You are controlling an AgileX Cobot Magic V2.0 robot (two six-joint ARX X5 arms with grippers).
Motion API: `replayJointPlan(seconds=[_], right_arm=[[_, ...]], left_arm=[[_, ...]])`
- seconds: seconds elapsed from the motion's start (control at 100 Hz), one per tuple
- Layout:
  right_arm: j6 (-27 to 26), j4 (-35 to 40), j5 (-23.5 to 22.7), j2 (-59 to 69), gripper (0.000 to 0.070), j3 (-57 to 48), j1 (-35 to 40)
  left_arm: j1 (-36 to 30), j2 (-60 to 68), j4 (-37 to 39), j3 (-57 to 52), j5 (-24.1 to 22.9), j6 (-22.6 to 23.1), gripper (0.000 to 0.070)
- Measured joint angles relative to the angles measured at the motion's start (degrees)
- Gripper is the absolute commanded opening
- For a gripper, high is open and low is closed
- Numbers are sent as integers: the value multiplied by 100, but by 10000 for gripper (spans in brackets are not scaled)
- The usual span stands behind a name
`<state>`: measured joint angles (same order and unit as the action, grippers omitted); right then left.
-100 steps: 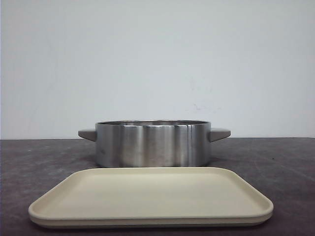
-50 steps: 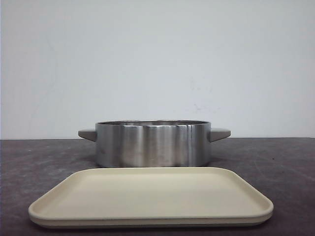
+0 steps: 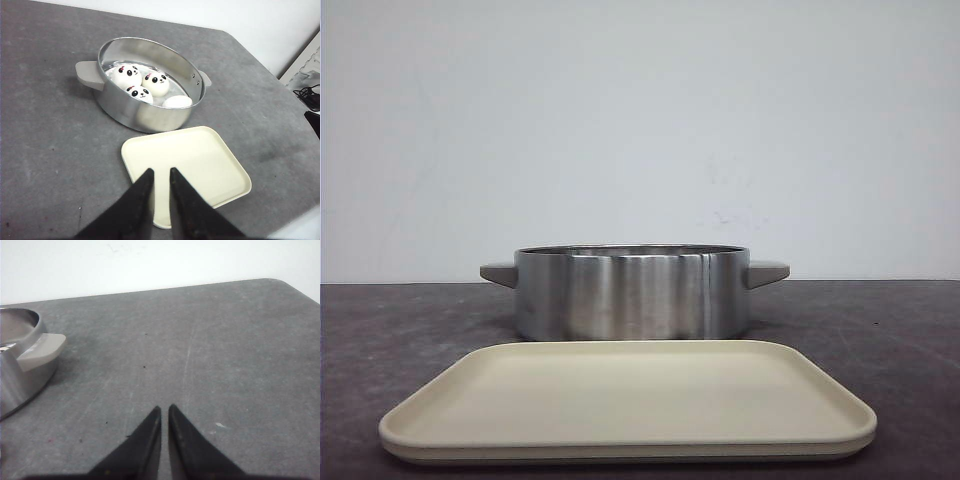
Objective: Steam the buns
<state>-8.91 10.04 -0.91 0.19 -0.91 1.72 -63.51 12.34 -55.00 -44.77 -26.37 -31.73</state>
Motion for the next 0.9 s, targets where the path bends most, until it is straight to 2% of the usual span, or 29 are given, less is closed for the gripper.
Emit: replayJointPlan(seconds=[0.9], right_arm=[[15,-81,13,0,17,0,103]], left_arm=[[0,0,0,0,0,2,10]])
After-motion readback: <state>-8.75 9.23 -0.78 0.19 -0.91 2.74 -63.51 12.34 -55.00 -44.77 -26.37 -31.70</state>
